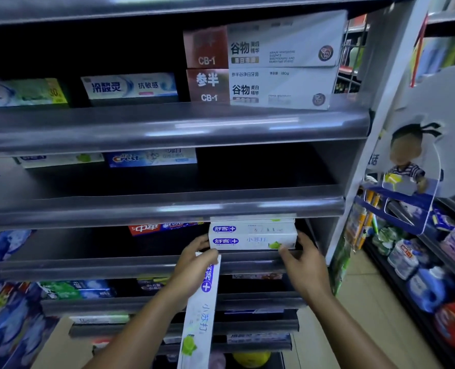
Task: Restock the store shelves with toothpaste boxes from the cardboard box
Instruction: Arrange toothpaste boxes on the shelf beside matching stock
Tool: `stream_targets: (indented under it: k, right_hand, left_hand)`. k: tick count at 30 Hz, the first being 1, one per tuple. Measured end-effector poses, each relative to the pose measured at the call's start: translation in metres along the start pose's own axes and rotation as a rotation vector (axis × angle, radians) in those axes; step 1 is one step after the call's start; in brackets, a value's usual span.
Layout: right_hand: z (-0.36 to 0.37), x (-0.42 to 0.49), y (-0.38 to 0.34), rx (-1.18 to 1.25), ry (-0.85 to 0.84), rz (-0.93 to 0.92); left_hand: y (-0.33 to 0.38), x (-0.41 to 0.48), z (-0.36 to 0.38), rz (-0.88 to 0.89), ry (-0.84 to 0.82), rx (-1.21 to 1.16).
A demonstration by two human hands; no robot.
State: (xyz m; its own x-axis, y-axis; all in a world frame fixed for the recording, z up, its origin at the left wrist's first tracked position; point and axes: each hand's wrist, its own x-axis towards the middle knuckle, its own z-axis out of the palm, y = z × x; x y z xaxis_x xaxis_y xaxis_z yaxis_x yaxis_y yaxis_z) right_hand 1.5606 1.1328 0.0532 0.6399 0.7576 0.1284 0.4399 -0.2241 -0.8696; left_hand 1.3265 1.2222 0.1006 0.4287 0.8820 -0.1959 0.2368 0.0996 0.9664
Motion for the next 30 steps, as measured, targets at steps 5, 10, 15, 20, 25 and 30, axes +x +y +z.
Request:
stream_targets:
  k: [5,10,15,20,25,30]
  right_hand:
    - [-0.004,-0.009,-0.003,0.008,0.099,0.027]
    - [-0.003,-0.043,0.004,0.132,0.184,-0.083]
    - [0.007,-0.068,0.003,0.459,-0.251,0.131]
    - [0.007,-0.07,-0.004,0.728,-0.244,0.137]
    - [-0.011,-0.047,-0.012,0.582,-0.073,0.03]
    - [-0.026,-0.017,-0.015,0.33,0.111,-0.049]
  left_hand:
    - [-0.001,-0.001,-0.002,-0.022,0.136,-0.147]
    - [-0.001,-0.002,-0.012,-0.072,0.331,-0.369]
    - [0.006,-0.001,-0.005,-0.118,0.403,-0.685]
    - [0.013,0.002,0.009,-0.073,0.303,-0.984]
    - [0.012,0.009,0.018,0.038,0.318,-0.73]
    - [0.009,0.016,0.014,0.071,0.369,-0.295]
